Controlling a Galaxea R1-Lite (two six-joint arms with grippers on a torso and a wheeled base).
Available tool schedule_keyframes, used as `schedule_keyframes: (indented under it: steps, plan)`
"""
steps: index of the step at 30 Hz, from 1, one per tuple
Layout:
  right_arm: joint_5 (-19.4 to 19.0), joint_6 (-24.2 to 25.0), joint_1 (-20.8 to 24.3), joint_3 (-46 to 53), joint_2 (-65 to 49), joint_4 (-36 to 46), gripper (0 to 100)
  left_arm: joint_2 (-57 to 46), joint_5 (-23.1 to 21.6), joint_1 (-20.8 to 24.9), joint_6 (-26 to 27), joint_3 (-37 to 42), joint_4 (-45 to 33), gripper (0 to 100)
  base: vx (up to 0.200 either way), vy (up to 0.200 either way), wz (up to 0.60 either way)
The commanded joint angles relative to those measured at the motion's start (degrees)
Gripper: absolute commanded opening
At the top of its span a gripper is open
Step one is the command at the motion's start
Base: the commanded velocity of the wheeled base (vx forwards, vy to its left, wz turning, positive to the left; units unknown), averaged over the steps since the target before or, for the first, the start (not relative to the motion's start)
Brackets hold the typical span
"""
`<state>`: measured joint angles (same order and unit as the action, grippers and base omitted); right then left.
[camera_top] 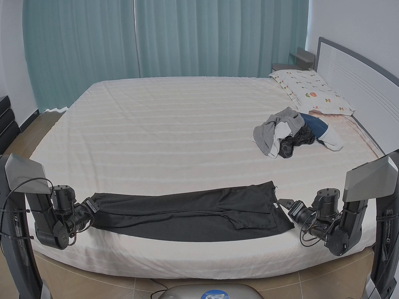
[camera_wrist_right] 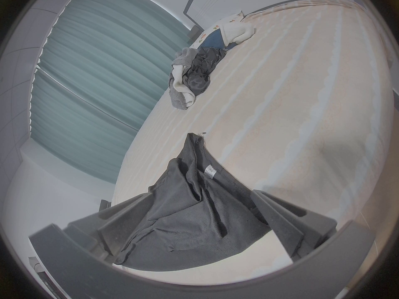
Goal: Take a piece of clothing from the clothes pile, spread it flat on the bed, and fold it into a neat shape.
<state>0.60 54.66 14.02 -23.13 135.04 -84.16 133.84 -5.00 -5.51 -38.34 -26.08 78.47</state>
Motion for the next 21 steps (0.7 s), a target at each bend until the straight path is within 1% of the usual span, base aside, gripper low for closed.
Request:
schedule_keyframes:
  steps: [1,8,10,13,17,21]
  plan:
    - [0.0,0.0,0.0,0.0,0.1,0.0,100,-1.3,0.1,2.5,-0.9,-1.0,0.0,0,0.000,-0.200,0.00]
    - [0.0,0.0,0.0,-0.1,0.1,-0.5,100,-2.9,0.5,4.5,-1.7,-0.8,0.0,0,0.000,-0.200,0.00]
    - [0.0,0.0,0.0,0.1,0.3,-1.7,100,-3.9,0.5,5.0,-3.0,-0.9,-0.2,0,0.000,-0.200,0.00]
    - [0.0,0.0,0.0,0.2,0.3,-1.7,100,-4.3,0.8,5.3,-3.4,-0.8,-0.2,0,0.000,-0.200,0.00]
    - [-0.1,0.0,0.0,0.1,0.2,-1.7,100,-4.8,3.4,6.9,-3.8,-0.9,-0.3,0,0.000,-0.200,0.00]
    - [-0.1,0.0,0.0,0.1,0.3,-1.8,100,-5.5,4.8,8.5,-4.3,-1.0,-0.3,0,0.000,-0.200,0.00]
